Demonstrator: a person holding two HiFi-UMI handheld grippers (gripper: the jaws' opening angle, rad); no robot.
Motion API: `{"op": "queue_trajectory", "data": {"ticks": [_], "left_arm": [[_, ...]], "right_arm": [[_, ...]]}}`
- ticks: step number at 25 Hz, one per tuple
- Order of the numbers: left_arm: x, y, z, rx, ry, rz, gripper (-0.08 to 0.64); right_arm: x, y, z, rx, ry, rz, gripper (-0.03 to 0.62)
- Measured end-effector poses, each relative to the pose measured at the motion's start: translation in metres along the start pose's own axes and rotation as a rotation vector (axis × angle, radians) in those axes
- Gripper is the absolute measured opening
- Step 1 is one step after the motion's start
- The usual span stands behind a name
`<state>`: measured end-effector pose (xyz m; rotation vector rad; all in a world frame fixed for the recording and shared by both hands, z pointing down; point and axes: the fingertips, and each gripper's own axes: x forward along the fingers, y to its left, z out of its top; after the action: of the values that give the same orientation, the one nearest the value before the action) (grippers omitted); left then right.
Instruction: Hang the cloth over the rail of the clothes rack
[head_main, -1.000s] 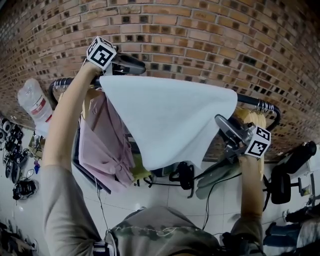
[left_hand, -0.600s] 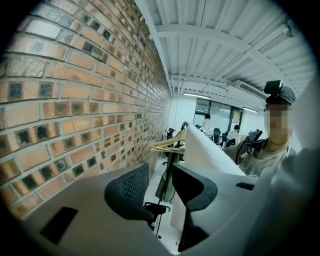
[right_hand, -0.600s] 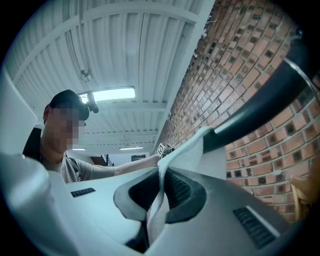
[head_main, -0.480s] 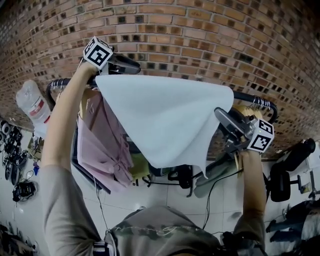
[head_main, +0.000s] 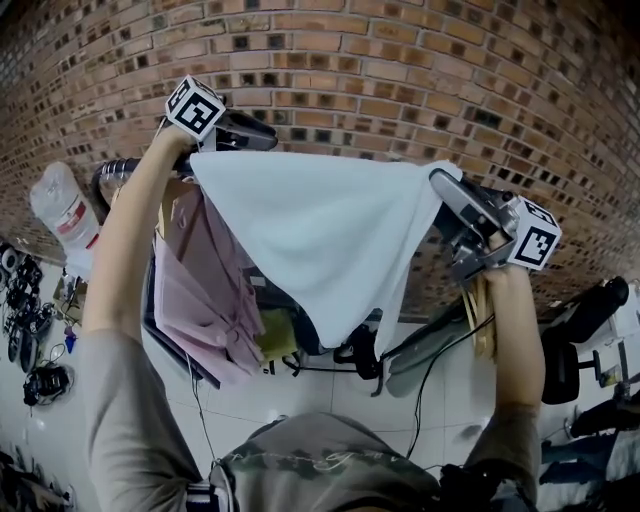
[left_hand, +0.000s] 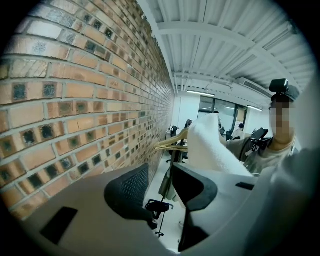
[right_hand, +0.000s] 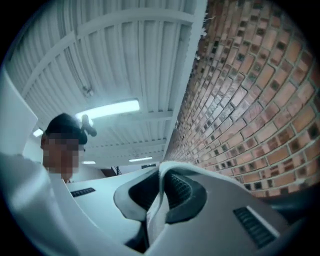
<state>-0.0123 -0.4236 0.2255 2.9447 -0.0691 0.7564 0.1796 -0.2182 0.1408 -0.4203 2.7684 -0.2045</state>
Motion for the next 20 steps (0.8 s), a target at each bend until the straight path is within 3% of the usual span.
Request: {"op": "queue_trajectory", "data": {"ticks": [3, 6, 15, 17, 19, 20], "left_arm": [[-0.002, 0.010, 0.000, 0.019, 0.003, 0.036, 0.150], [-0.003, 0.015, 0.001, 0.038, 0.004, 0.077, 0.150], [-0.023, 0.023, 0.025, 0.125, -0.116, 0.196, 0.152], [-0.036, 0.031, 0.033, 0.136, -0.167, 0.261, 0.152], [-0.050, 0.038, 0.040, 0.151, -0.211, 0.346, 0.236], [-0.056, 0.038, 0.044, 0.166, -0.227, 0.380, 0.241]], "right_arm": [[0.010, -0.003, 0.022, 0.042, -0.075, 0.023, 0.018], [0.016, -0.009, 0.030, 0.036, -0.076, 0.012, 0.018], [0.024, -0.026, 0.039, 0.053, -0.084, -0.004, 0.018], [0.027, -0.030, 0.039, 0.058, -0.086, -0.001, 0.018], [0.027, -0.033, 0.037, 0.070, -0.090, 0.005, 0.018], [0.026, -0.033, 0.037, 0.076, -0.095, 0.006, 0.018]]}}
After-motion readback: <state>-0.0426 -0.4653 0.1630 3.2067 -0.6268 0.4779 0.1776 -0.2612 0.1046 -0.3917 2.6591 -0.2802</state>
